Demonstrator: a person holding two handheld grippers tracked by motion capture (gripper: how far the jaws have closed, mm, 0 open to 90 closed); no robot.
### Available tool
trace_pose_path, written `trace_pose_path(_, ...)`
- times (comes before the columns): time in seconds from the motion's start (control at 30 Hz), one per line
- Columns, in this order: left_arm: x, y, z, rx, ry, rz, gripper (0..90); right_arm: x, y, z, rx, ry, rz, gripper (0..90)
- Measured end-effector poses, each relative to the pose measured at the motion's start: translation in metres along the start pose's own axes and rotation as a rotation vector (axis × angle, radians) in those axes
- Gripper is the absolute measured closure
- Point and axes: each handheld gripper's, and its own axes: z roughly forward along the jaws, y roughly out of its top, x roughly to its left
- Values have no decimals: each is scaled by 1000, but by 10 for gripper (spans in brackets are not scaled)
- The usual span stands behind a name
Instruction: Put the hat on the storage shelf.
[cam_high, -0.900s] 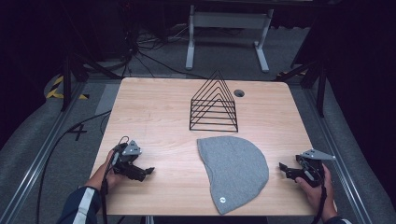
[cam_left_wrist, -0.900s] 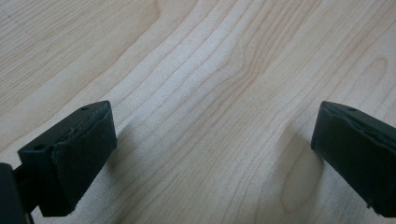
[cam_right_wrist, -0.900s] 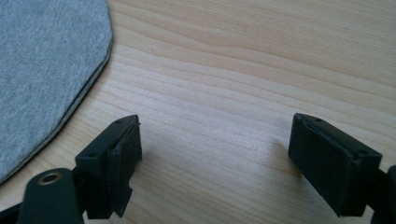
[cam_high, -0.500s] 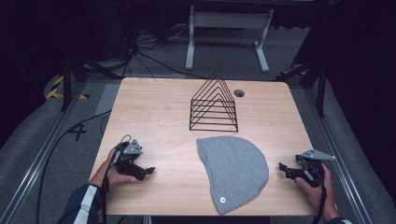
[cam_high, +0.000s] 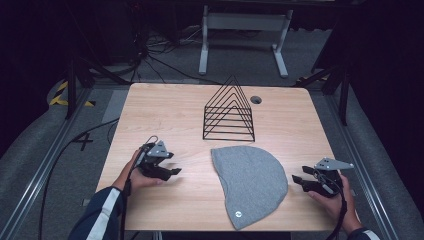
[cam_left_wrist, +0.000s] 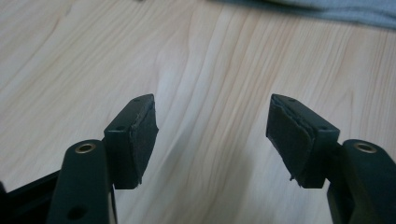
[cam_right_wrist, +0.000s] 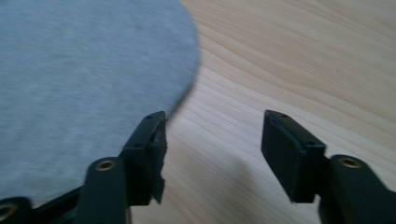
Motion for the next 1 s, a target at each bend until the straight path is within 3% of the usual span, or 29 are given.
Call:
trace_pose_path(0.17,-8,35,27,2,-26,73,432,33,13,3,-24,112,-91,625)
trace_pose_path(0.2,-10,47,37,-13,-53,85,450,40,15,5,-25,137,-112,647)
trace_pose_path(0.23,-13,55,43,-23,-55,101,464,51,17,8,-26,181,-132,683)
trace_pose_path(0.43,-26,95,89,5,-83,171,536,92,18,23,-5,315,-229,796)
trace_pose_path(0.53,-27,100,101,4,-83,163,569,104,17,28,5,346,-257,828)
trace_pose_path(0.63,-26,100,117,44,-79,161,595,111,14,31,28,365,-282,834)
trace_pose_path(0.67,-25,98,119,29,-86,141,602,111,13,33,47,364,-284,836)
trace_pose_path(0.73,-24,96,117,30,-91,132,614,109,10,35,46,374,-262,836)
trace_pose_path(0.8,-26,93,114,39,-97,135,620,107,10,33,52,364,-271,839)
trace_pose_path(1.0,-44,76,89,94,-90,158,626,99,9,31,58,318,-251,836)
